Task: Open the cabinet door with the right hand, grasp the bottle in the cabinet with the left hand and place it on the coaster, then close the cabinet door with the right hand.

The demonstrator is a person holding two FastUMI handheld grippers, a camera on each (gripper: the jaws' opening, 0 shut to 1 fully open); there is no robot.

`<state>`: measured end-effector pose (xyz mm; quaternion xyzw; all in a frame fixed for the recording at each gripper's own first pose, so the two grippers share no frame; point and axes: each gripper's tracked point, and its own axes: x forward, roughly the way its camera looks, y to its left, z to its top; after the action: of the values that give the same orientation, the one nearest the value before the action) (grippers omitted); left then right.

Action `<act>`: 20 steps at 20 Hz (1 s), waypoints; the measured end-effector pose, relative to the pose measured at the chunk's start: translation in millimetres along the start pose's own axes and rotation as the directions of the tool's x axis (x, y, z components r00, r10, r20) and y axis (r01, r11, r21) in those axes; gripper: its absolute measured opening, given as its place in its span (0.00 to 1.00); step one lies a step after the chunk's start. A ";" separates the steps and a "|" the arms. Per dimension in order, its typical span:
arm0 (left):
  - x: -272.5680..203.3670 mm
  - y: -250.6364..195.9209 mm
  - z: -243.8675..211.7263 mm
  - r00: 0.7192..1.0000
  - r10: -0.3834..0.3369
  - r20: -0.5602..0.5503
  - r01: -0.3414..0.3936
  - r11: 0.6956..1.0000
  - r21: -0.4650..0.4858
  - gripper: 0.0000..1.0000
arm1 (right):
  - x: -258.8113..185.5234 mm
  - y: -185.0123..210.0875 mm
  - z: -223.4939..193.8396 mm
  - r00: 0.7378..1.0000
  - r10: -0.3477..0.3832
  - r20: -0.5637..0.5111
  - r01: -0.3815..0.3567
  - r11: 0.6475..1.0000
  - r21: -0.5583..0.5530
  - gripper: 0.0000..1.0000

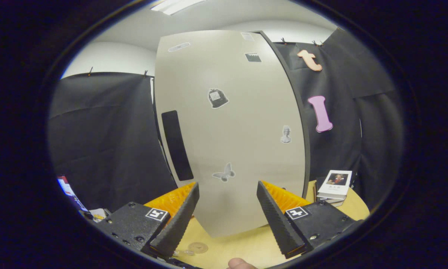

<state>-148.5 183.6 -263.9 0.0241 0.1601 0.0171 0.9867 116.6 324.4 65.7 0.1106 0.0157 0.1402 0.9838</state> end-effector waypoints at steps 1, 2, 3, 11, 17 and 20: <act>1.9 1.3 4.2 1.000 0.000 0.001 0.000 1.000 0.004 0.98 | 0.1 0.2 -3.9 1.000 -0.002 -0.010 0.002 1.000 0.002 0.95; 1.1 3.0 9.5 1.000 0.000 0.011 0.000 1.000 0.005 0.98 | -0.7 0.1 -5.5 1.000 -0.005 -0.017 0.005 1.000 0.002 0.95; -0.7 6.8 18.3 1.000 0.004 0.030 -0.004 1.000 0.005 0.98 | -1.9 -0.4 -6.8 1.000 -0.009 -0.017 0.009 1.000 0.003 0.99; 8.2 22.7 -35.2 0.995 0.100 -0.008 -0.099 0.993 0.064 0.98 | -8.9 -3.5 -20.3 0.999 -0.019 -0.047 0.020 1.000 0.012 0.99; 31.3 13.2 -62.6 0.988 0.150 0.027 -0.152 0.976 0.157 0.98 | -14.8 -11.0 -32.6 0.993 -0.045 -0.111 0.038 0.997 -0.070 0.99; 46.4 27.6 -43.3 0.977 0.206 0.063 -0.214 0.964 0.157 0.99 | -16.1 -10.9 -33.4 0.991 -0.047 -0.125 0.033 0.993 -0.114 0.99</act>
<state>-119.0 214.8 -318.0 0.1220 0.1348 0.1078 0.9774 102.0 316.9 30.7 0.0461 0.0728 0.1277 0.9881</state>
